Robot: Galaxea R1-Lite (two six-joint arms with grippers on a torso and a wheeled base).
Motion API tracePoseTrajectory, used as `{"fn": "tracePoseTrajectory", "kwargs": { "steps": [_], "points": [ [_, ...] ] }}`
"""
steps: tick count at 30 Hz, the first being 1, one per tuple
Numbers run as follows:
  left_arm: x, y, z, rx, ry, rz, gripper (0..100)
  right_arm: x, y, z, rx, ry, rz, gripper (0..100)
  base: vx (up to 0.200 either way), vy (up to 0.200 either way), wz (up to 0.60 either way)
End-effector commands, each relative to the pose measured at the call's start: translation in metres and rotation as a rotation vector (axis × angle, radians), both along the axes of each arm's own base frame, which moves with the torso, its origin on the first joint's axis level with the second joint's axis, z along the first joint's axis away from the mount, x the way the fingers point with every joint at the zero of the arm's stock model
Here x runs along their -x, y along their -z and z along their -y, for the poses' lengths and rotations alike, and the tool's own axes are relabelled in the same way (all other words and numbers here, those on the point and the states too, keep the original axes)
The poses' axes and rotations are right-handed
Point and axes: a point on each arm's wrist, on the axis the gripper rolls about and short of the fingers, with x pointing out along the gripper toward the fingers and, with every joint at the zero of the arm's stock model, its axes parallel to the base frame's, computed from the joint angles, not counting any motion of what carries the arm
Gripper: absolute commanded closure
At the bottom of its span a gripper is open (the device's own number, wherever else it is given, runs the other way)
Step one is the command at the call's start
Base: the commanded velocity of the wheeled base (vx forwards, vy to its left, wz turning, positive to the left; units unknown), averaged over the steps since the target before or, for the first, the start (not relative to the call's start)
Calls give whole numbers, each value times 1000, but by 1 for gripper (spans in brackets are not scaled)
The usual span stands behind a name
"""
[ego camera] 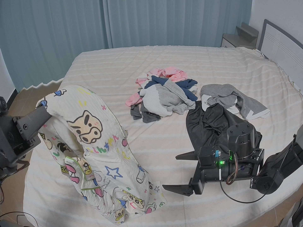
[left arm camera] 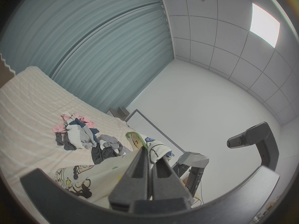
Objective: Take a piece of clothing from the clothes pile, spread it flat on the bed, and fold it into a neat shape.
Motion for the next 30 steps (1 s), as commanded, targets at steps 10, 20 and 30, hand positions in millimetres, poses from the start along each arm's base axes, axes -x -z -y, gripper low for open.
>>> {"fn": "tracePoseTrajectory", "kwargs": {
  "steps": [10,20,30],
  "points": [
    [-3,-5,1,20,6,-12,100,1,31,-43,33,-115,46,0,0,0,0],
    [-5,-2,2,13,4,-29,100,6,25,-60,12,-140,83,0,0,0,0],
    [-6,0,3,11,6,-35,100,2,25,-73,-27,-151,126,0,0,0,0]
  ]
}}
